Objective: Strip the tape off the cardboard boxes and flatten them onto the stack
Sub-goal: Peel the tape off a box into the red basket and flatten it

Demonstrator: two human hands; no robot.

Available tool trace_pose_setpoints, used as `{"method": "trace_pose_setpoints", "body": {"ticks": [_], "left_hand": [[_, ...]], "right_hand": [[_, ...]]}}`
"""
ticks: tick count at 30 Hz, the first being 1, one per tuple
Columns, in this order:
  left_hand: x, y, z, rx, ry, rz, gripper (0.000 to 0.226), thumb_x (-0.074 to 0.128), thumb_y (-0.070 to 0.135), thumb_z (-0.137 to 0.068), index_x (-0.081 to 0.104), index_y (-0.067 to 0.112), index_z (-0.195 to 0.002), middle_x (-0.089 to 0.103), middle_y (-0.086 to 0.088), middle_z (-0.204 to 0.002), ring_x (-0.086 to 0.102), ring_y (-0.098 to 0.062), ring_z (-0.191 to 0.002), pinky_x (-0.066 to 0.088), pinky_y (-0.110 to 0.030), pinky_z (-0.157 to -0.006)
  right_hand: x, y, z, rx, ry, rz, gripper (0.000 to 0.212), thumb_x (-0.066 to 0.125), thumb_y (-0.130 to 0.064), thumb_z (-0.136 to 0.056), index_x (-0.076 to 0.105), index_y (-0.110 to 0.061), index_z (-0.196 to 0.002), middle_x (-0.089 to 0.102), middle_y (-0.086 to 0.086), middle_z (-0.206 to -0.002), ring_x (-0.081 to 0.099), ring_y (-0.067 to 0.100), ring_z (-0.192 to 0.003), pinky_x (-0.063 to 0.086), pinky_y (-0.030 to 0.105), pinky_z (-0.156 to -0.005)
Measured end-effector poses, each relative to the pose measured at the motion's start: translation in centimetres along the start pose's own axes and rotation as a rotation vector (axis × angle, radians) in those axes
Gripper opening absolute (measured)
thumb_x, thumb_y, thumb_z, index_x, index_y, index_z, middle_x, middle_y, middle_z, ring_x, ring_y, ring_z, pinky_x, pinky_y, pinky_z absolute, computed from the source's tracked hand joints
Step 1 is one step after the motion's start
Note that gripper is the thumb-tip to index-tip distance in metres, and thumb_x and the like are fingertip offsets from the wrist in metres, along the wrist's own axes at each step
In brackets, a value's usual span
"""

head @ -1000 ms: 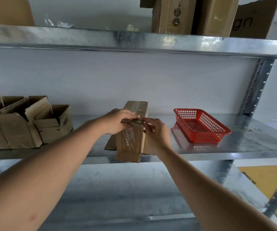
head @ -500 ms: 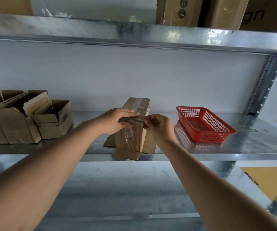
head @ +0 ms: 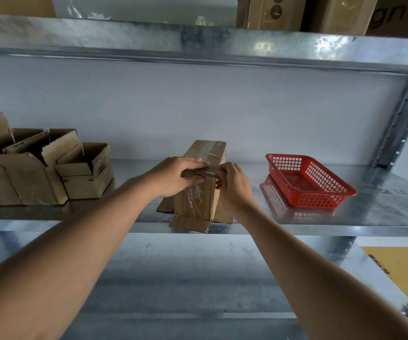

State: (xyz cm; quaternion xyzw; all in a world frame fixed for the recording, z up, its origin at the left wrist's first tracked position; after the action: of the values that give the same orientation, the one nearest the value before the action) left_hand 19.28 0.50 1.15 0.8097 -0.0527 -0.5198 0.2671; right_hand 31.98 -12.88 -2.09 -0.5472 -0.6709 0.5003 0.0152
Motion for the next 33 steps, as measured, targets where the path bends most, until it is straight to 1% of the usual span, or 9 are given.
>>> {"method": "trace_pose_setpoints", "body": {"ticks": [4,8,11,14,17,20,26,30,33], "left_hand": [[0.1,0.0,-0.1,-0.004,-0.006,-0.005,0.053,0.073,0.03,-0.097,0.057,0.034,-0.147,0.042,0.007,-0.161,0.037,-0.007,-0.149,0.026,-0.028,-0.124],[-0.3,0.2,-0.1,-0.019,0.022,-0.062,0.054,0.076,0.034,-0.094,0.059,0.034,-0.145,0.049,0.01,-0.156,0.046,-0.012,-0.144,0.035,-0.035,-0.121],[-0.6,0.7,0.1,-0.043,0.062,-0.174,0.056,0.077,0.051,-0.088,0.061,0.039,-0.141,0.064,0.008,-0.141,0.061,-0.019,-0.128,0.049,-0.042,-0.107],[-0.7,1.4,0.4,-0.037,0.084,-0.261,0.052,0.075,0.059,-0.087,0.065,0.043,-0.135,0.073,0.003,-0.121,0.067,-0.022,-0.111,0.055,-0.04,-0.093],[-1.0,1.8,0.7,-0.024,0.093,-0.305,0.055,0.073,0.063,-0.086,0.064,0.043,-0.136,0.07,0.004,-0.131,0.064,-0.022,-0.119,0.053,-0.04,-0.096],[-1.2,2.0,0.9,-0.011,0.084,-0.317,0.058,0.072,0.065,-0.085,0.064,0.041,-0.137,0.068,0.005,-0.136,0.063,-0.022,-0.123,0.052,-0.039,-0.097],[-1.2,1.9,0.5,-0.024,0.091,-0.328,0.053,0.075,0.061,-0.084,0.066,0.044,-0.134,0.073,0.007,-0.121,0.065,-0.021,-0.113,0.051,-0.034,-0.087],[-1.1,0.8,0.5,-0.038,0.028,-0.314,0.072,0.081,0.063,-0.077,0.056,0.05,-0.142,0.065,0.003,-0.134,0.058,-0.022,-0.118,0.051,-0.038,-0.097],[-1.1,0.1,0.6,-0.022,-0.016,-0.302,0.083,0.087,0.059,-0.073,0.049,0.052,-0.146,0.058,0.008,-0.147,0.055,-0.019,-0.121,0.049,-0.042,-0.102]], "right_hand": [[-0.6,-0.1,-0.2,-0.054,0.022,0.017,0.017,0.044,-0.005,-0.1,0.055,-0.017,-0.096,0.059,0.005,-0.099,0.063,0.031,-0.087,0.055,0.054,-0.08],[-2.3,-0.6,-0.2,-0.108,-0.02,0.054,0.014,0.059,-0.018,-0.103,0.072,-0.019,-0.109,0.071,0.003,-0.099,0.073,0.022,-0.082,0.059,0.044,-0.081],[-3.7,-1.4,-0.5,-0.161,-0.086,0.209,0.021,0.062,-0.019,-0.102,0.079,-0.009,-0.096,0.076,0.007,-0.08,0.073,0.025,-0.077,0.056,0.038,-0.077],[-4.7,-2.6,-1.2,-0.214,-0.116,0.341,0.019,0.065,-0.009,-0.096,0.079,-0.005,-0.085,0.074,0.011,-0.077,0.067,0.031,-0.076,0.045,0.033,-0.072],[-5.3,-3.7,-2.0,-0.209,-0.175,0.407,0.017,0.066,-0.007,-0.093,0.081,-0.006,-0.084,0.075,0.012,-0.079,0.066,0.03,-0.079,0.046,0.035,-0.075],[-5.5,-4.3,-2.4,-0.173,-0.219,0.417,0.013,0.071,-0.011,-0.094,0.083,-0.011,-0.089,0.077,0.004,-0.081,0.068,0.018,-0.079,0.052,0.028,-0.075],[-5.7,-3.1,-1.4,-0.041,-0.15,0.183,0.011,0.077,-0.02,-0.093,0.083,-0.012,-0.091,0.077,-0.001,-0.071,0.075,0.012,-0.071,0.061,0.036,-0.078],[-5.0,-1.5,0.2,0.023,-0.049,-0.067,0.007,0.079,-0.018,-0.091,0.083,-0.014,-0.087,0.077,-0.002,-0.07,0.076,0.01,-0.068,0.064,0.039,-0.079],[-4.3,-0.4,0.4,0.104,-0.032,-0.286,0.002,0.081,-0.012,-0.088,0.082,-0.012,-0.09,0.078,0.003,-0.074,0.078,0.018,-0.073,0.065,0.044,-0.08]]}}
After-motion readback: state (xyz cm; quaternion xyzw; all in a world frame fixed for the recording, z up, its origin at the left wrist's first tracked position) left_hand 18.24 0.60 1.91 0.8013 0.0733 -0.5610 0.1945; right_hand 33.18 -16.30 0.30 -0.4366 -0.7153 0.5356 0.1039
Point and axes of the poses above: each hand's wrist, its own z-axis away from the middle knuckle, its own x-axis out of the palm, y = z × x, the point moved 2 cm from there along -z, towards the middle knuckle
